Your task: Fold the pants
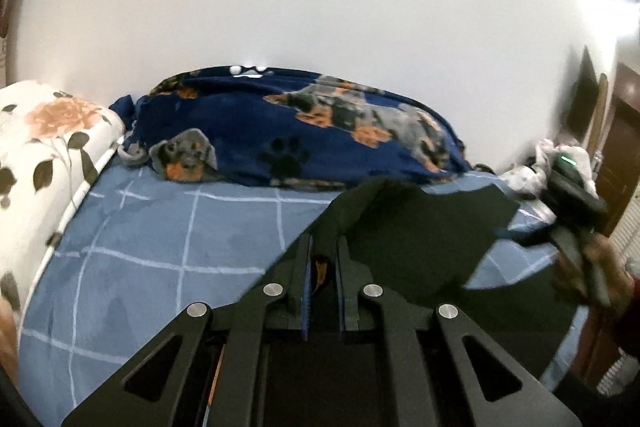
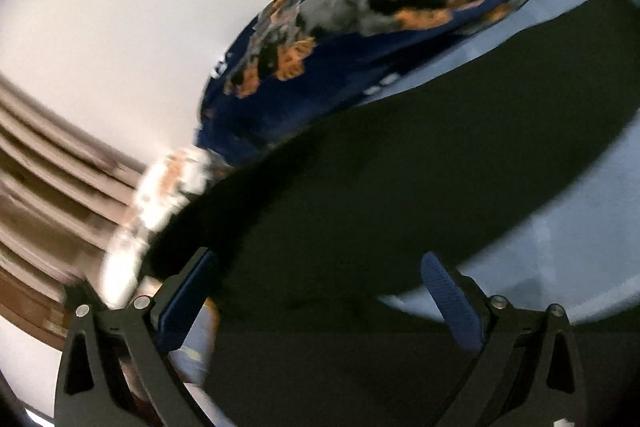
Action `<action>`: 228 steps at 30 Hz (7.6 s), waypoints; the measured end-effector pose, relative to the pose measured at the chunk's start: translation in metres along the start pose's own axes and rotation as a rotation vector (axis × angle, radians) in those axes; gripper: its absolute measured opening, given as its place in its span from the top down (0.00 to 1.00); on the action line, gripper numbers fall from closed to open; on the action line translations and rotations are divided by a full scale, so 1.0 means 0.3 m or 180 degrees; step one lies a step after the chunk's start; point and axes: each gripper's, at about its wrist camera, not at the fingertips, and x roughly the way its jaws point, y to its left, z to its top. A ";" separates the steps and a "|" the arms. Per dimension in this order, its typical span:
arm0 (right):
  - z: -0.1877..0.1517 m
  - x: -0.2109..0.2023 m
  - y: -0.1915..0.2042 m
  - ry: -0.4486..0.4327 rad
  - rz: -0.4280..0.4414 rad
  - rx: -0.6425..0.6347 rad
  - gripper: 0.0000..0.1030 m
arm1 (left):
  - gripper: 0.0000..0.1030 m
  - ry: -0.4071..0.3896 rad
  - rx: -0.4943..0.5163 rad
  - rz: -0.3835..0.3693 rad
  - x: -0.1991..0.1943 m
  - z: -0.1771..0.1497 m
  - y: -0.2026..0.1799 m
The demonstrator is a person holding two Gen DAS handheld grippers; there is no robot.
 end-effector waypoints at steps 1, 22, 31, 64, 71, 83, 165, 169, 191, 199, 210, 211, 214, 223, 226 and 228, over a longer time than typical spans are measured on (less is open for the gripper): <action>0.029 0.027 -0.010 0.0015 0.0083 0.0129 0.02 | 0.91 0.0011 -0.0034 -0.0032 -0.016 -0.022 -0.013; -0.128 -0.043 -0.011 0.0097 -0.0253 -0.0028 0.95 | 0.89 0.0390 -0.0544 0.0078 -0.132 -0.206 0.032; -0.549 -0.182 -0.107 0.0343 -0.0338 0.0154 0.95 | 0.89 0.0822 -0.0446 0.0245 -0.171 -0.373 0.022; -0.730 -0.143 -0.240 0.0584 -0.0195 0.0554 0.96 | 0.38 0.0984 -0.0219 0.0357 -0.175 -0.352 -0.178; -0.729 -0.156 -0.252 0.0556 -0.0014 0.0520 0.91 | 0.40 0.1516 -0.0114 0.0247 -0.019 -0.496 -0.210; -0.378 -0.590 -0.757 -0.0925 0.0043 0.1388 0.84 | 0.40 0.1521 -0.0003 0.0317 -0.011 -0.505 -0.233; -0.541 -0.856 -0.577 -0.0484 0.0103 0.0547 0.82 | 0.16 0.1415 0.0204 0.0102 0.004 -0.525 -0.260; -0.471 -0.615 -0.435 -0.0048 -0.0068 -0.0004 0.82 | 0.15 0.1425 0.0212 0.0102 0.004 -0.525 -0.264; -0.264 -0.353 -0.452 0.0207 -0.0441 -0.0086 0.89 | 0.10 0.1425 0.0186 0.0045 0.009 -0.524 -0.263; -0.332 -0.149 -0.191 0.0696 -0.0322 -0.0953 0.79 | 0.09 0.1449 0.0181 0.0053 0.011 -0.523 -0.266; -0.302 0.047 -0.100 0.0945 -0.0671 -0.1527 0.78 | 0.06 0.1448 0.0058 -0.0024 0.015 -0.516 -0.253; -0.305 0.064 -0.096 0.0963 -0.0762 -0.1590 0.81 | 0.05 0.1450 0.0063 -0.0025 0.015 -0.516 -0.253; -0.279 0.081 -0.093 0.0852 -0.0868 -0.1607 0.85 | 0.05 0.1456 0.0066 -0.0029 0.016 -0.515 -0.250; -0.221 0.037 -0.070 0.0434 -0.0480 -0.1273 0.79 | 0.04 0.1452 -0.0017 -0.0075 0.013 -0.513 -0.239; -0.277 0.078 0.019 0.0671 -0.0120 -0.1490 0.79 | 0.02 0.1456 0.0020 -0.0068 0.015 -0.516 -0.245; -0.321 0.133 0.063 0.0889 -0.0018 -0.1661 0.79 | 0.01 0.1460 0.0055 -0.0066 0.018 -0.517 -0.249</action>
